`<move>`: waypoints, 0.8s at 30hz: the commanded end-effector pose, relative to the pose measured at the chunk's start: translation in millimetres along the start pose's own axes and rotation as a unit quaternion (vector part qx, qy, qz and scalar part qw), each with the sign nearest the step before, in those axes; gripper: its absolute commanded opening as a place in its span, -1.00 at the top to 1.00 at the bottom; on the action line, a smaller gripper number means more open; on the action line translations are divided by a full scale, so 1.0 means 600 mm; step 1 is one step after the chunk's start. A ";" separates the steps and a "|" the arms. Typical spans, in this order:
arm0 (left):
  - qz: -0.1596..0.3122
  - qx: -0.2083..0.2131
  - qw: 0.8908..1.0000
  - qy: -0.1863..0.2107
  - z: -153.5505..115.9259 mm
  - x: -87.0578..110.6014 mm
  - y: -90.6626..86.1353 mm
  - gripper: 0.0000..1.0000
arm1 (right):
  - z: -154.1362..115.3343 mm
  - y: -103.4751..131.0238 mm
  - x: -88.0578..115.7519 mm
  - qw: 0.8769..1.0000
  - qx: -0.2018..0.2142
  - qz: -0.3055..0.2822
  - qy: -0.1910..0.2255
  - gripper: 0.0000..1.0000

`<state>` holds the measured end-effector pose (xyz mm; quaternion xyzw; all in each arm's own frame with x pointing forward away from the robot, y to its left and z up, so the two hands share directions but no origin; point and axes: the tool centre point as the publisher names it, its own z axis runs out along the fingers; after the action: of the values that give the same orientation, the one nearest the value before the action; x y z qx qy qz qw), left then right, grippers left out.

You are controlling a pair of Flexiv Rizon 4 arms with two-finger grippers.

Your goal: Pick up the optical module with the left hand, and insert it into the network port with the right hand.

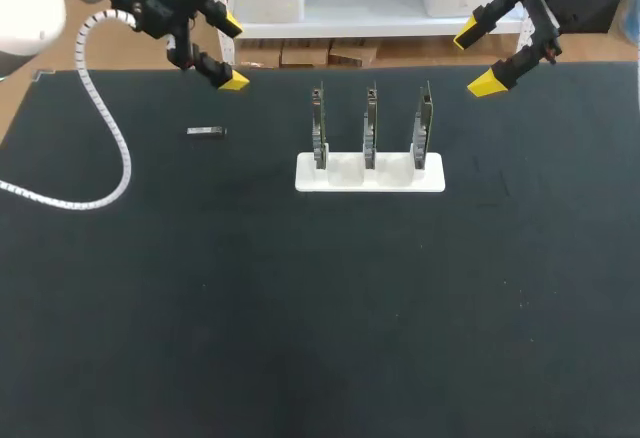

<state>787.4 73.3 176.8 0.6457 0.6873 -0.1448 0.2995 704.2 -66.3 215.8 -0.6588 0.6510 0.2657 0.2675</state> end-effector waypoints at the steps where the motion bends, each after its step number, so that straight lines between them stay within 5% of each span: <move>1: 0.000 0.001 1.000 0.003 -0.001 -0.001 0.001 -1.00 | 0.000 0.001 0.000 1.000 0.001 0.000 0.000 -1.00; 10: 0.000 0.001 1.000 0.003 -0.001 -0.001 0.001 -1.00 | 0.000 0.001 0.000 1.000 0.001 0.000 0.000 -1.00; 15: -0.024 -0.032 0.998 0.041 -0.014 0.034 0.030 -1.00 | 0.000 0.001 0.000 1.000 0.001 0.000 0.000 -1.00; 24: 0.011 -0.024 0.994 0.105 -0.030 0.063 0.050 -1.00 | 0.000 0.001 0.000 1.000 0.001 0.000 0.000 -1.00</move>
<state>804.0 116.5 169.1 0.6531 0.7043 -0.0663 0.2703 704.3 -66.3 215.8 -0.6588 0.6510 0.2658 0.2675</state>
